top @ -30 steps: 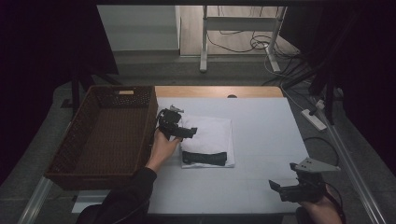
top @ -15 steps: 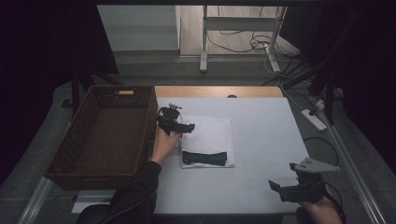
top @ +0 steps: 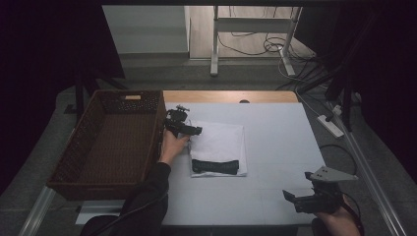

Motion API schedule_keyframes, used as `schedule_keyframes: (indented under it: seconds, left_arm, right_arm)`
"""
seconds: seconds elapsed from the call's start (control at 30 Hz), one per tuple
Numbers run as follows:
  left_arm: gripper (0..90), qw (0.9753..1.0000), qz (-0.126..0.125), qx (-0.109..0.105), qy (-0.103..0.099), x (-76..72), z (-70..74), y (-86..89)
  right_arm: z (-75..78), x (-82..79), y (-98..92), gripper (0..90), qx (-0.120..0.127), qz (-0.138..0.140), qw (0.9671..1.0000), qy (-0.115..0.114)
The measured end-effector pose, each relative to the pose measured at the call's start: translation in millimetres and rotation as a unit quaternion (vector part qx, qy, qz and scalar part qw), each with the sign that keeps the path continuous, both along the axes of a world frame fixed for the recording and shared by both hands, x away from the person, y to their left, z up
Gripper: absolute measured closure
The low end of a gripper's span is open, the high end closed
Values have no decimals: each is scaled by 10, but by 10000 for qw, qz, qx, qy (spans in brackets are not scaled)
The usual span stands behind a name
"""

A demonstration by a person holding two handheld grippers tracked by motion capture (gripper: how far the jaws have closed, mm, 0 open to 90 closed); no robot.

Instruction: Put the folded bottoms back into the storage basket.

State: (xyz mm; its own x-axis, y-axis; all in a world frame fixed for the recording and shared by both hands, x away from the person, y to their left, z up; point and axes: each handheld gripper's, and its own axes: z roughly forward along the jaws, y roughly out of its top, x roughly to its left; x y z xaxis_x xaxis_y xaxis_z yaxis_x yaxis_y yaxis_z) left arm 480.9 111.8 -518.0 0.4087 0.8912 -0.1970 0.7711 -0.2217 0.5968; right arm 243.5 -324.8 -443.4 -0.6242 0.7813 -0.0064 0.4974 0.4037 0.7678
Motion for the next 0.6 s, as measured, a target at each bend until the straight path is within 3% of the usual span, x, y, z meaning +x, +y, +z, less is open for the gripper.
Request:
schedule_keyframes:
  seconds: [0.17,0.23,0.3,0.6]
  left_arm:
    - [7,9997,48,188,129,70,-78,-1]
    - [8,9989,66,403,243,94,-130,-34]
    - [7,9973,55,696,221,98,-156,-86]
    - [63,9970,-51,755,184,68,-135,-105]
  right_arm:
    - [-1,1,-1,12,9,-2,10000,-2]
    - [-1,1,-1,12,9,-4,10000,-3]
    - [0,0,-1,12,7,-3,10000,-4]
    - [-1,1,1,12,-12,5,10000,8]
